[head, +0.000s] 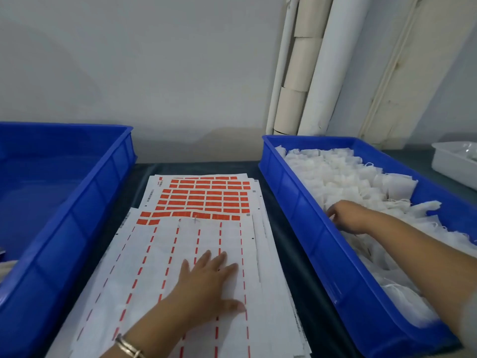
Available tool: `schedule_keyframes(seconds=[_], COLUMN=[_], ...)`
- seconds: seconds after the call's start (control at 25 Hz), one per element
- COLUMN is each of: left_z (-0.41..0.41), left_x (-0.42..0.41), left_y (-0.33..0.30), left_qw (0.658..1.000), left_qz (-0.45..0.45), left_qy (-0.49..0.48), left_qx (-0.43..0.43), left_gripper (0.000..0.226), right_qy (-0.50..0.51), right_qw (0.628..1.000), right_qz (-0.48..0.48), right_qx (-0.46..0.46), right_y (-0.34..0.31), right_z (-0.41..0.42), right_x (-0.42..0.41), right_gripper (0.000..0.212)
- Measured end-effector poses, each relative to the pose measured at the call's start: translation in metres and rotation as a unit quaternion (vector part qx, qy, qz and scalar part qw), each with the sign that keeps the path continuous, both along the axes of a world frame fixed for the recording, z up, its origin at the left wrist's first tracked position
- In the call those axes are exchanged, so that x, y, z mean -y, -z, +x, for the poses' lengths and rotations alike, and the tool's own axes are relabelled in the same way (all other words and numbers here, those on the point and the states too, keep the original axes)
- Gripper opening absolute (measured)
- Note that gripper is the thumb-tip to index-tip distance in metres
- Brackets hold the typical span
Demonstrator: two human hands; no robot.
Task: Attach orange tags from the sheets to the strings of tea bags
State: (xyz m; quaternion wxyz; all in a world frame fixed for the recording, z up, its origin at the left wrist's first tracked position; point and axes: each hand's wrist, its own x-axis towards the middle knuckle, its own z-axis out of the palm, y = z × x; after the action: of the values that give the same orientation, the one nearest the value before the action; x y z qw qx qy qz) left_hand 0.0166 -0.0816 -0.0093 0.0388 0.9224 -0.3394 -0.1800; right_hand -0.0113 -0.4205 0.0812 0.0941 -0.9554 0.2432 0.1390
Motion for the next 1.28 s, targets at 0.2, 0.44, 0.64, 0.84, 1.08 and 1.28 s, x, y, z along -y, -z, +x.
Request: schedule_keyframes(seconds=[0.2, 0.44, 0.64, 0.84, 1.08, 1.28], left_z=[0.005, 0.007, 0.004, 0.003, 0.014, 0.03], left_x=[0.018, 0.024, 0.011, -0.004, -0.026, -0.055], left_y=[0.002, -0.002, -0.024, -0.076, -0.086, -0.064], left_qw=[0.999, 0.996, 0.963, 0.876, 0.808, 0.796], left_qz=[-0.016, -0.059, -0.237, -0.455, -0.547, -0.535], left_qy=[-0.029, -0.053, -0.125, -0.142, -0.188, -0.263], left_qx=[0.016, 0.033, -0.001, -0.066, -0.117, -0.11], left_gripper=[0.088, 0.081, 0.057, 0.044, 0.023, 0.012], right_qy=[-0.004, -0.002, -0.007, -0.064, -0.128, -0.048], right_qw=[0.997, 0.998, 0.955, 0.842, 0.89, 0.867], right_qz=[0.028, -0.07, -0.032, 0.341, 0.328, 0.389], right_qx=[-0.066, 0.003, 0.296, 0.413, 0.29, 0.306], right_y=[-0.009, -0.035, -0.109, -0.127, -0.035, 0.011], right_z=[-0.015, -0.037, -0.049, -0.025, 0.011, 0.028], right_x=[0.009, 0.015, -0.035, -0.131, -0.218, -0.234], right_gripper=[0.011, 0.008, 0.015, 0.023, 0.02, 0.007])
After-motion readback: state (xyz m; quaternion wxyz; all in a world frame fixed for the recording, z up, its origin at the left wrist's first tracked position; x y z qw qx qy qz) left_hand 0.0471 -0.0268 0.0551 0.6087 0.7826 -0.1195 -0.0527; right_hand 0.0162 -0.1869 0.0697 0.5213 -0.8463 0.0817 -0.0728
